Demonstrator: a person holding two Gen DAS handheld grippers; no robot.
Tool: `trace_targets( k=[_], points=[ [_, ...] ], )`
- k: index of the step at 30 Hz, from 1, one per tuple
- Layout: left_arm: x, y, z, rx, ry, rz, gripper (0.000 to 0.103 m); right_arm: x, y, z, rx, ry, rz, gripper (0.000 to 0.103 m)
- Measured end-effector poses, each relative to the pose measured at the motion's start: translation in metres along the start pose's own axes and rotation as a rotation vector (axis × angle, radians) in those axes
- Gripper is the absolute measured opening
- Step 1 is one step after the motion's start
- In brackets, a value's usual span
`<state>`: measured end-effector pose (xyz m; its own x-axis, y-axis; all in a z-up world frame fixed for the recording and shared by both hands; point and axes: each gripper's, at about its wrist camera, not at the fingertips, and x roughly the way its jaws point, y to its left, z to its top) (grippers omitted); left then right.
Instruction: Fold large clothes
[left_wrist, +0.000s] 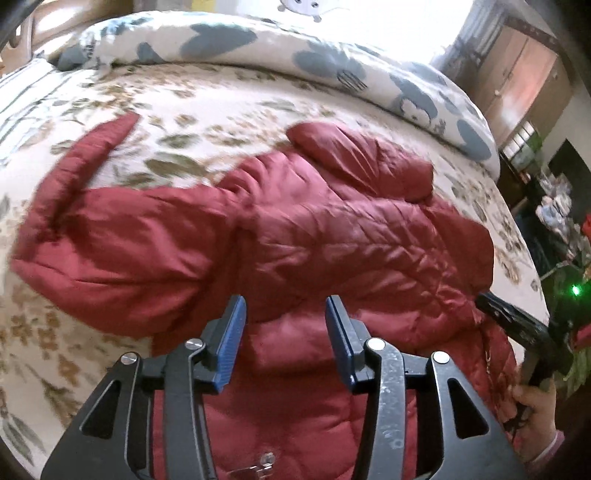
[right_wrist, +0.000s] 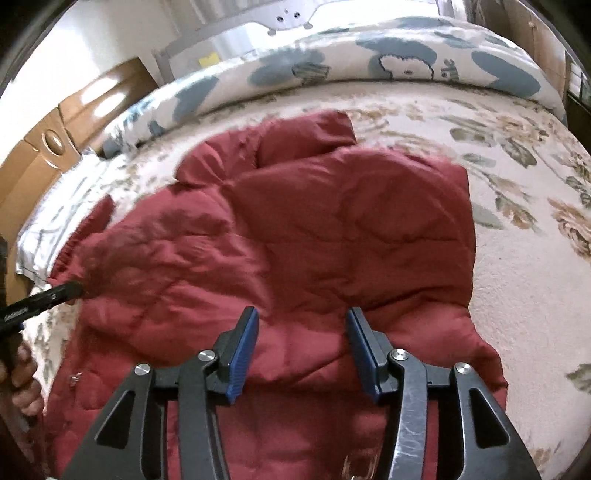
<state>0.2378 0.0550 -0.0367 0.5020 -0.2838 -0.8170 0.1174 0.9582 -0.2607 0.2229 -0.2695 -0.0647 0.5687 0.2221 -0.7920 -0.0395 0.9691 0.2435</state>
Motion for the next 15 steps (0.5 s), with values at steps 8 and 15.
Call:
trace_targets(
  k=[8, 15],
  points=[
    [-0.019, 0.029, 0.007, -0.074, -0.055, 0.065, 0.053, -0.022, 0.014, -0.012, -0.021, -0.004, 0.045, 0.052],
    [-0.028, 0.046, 0.015, -0.079, -0.068, 0.134, 0.053, -0.036, 0.024, -0.024, -0.035, 0.001, 0.066, 0.053]
  ],
)
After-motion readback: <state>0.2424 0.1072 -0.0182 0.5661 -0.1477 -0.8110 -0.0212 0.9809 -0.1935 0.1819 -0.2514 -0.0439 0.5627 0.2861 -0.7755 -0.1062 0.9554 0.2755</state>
